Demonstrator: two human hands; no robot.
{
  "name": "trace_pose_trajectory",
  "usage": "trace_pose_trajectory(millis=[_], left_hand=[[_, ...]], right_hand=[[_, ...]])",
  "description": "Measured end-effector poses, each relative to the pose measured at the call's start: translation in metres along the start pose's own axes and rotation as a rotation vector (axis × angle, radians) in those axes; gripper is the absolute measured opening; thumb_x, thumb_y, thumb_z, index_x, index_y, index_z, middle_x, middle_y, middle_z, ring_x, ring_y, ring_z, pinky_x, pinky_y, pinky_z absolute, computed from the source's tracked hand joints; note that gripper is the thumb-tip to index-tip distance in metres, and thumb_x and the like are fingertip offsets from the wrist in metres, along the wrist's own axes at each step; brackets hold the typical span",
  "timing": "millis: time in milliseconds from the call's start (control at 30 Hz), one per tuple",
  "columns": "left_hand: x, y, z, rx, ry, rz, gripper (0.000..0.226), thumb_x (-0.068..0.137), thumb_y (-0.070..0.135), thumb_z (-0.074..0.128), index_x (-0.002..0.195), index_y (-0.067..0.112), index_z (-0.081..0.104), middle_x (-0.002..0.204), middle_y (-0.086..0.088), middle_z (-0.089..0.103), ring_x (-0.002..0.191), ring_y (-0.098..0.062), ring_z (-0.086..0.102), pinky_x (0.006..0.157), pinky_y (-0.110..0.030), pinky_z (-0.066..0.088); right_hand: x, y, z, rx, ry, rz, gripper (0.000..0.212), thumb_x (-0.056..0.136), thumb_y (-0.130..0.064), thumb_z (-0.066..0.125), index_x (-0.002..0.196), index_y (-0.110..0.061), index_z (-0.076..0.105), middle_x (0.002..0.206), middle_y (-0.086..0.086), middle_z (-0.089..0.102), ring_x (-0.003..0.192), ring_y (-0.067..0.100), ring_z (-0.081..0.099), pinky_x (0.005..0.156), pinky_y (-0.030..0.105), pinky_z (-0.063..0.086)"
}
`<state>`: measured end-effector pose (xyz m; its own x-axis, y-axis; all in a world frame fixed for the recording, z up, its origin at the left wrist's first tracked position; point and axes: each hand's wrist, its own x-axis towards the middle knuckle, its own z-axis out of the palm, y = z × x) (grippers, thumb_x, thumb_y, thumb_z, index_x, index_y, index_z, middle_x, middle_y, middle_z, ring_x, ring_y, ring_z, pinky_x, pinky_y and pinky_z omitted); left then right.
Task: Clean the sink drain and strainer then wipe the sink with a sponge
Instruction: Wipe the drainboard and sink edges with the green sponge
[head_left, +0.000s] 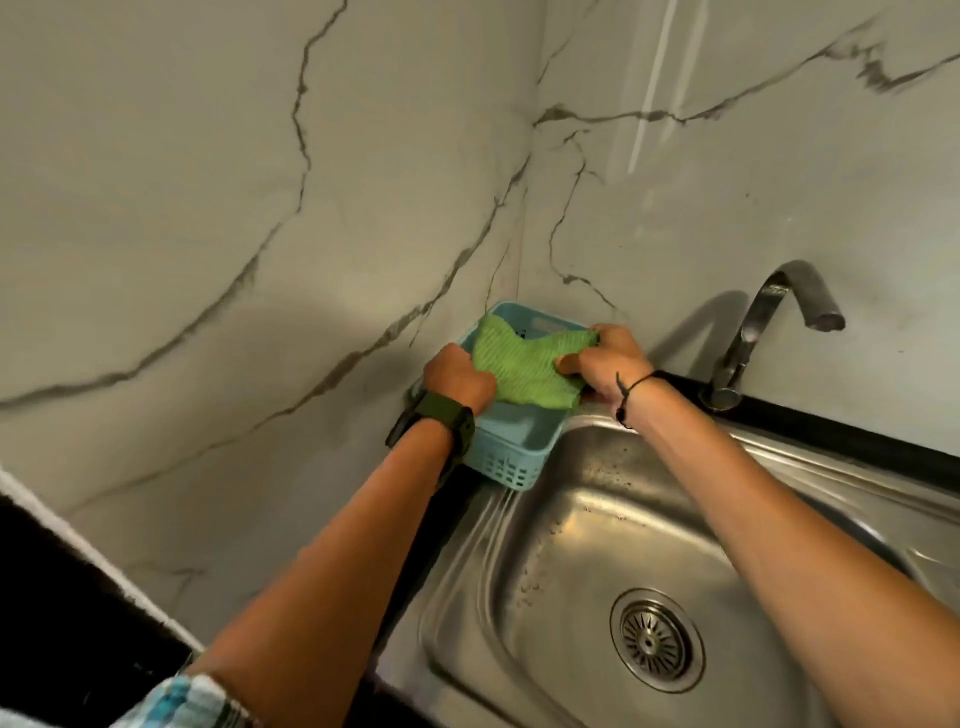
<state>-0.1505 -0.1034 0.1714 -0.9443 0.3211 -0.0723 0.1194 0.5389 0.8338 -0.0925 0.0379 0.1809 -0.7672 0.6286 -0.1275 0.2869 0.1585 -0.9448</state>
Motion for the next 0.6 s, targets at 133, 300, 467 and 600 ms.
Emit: trace_pose_trajectory(millis=[133,300,467,600], left_hand=[[0.034,0.003,0.014,0.443,-0.027,0.090,0.031,0.087,0.008,0.051,0.116,-0.003,0.050,0.119,-0.023,0.059,0.108,-0.038,0.057,0.086,-0.039,0.048],[0.061,-0.014,0.028,0.861,-0.125,0.218,0.030,0.094,0.021,0.040,0.117,0.007,0.055,0.120,-0.017,0.061,0.111,-0.035,0.057,0.090,-0.042,0.049],[0.064,-0.016,0.032,1.012,-0.278,0.247,0.025,0.091,0.009,0.043,0.107,0.001,0.061,0.117,-0.020,0.062,0.109,-0.034,0.058,0.089,-0.038,0.048],[0.063,-0.014,0.036,1.063,-0.387,0.229,0.026,0.093,0.007,0.043,0.110,0.000,0.060,0.121,-0.018,0.060,0.112,-0.031,0.058,0.090,-0.035,0.047]], right_hand=[[0.031,0.001,0.019,-0.350,-0.040,0.033,0.034,0.075,-0.006,0.069,0.107,-0.001,0.059,0.110,0.019,0.064,0.101,0.033,0.062,0.086,0.043,0.054],[0.040,0.008,0.048,-0.823,-0.170,-0.148,0.025,0.083,-0.011,0.058,0.105,0.001,0.059,0.112,0.022,0.062,0.104,0.035,0.059,0.080,0.034,0.047],[0.037,0.021,0.064,-1.361,-0.320,-0.351,0.031,0.084,-0.028,0.057,0.111,-0.012,0.056,0.117,0.013,0.059,0.113,0.033,0.051,0.094,0.043,0.039],[0.038,0.030,0.067,-1.587,-0.387,-0.352,0.027,0.087,-0.025,0.052,0.114,-0.021,0.055,0.121,0.005,0.058,0.118,0.028,0.047,0.100,0.044,0.029]])
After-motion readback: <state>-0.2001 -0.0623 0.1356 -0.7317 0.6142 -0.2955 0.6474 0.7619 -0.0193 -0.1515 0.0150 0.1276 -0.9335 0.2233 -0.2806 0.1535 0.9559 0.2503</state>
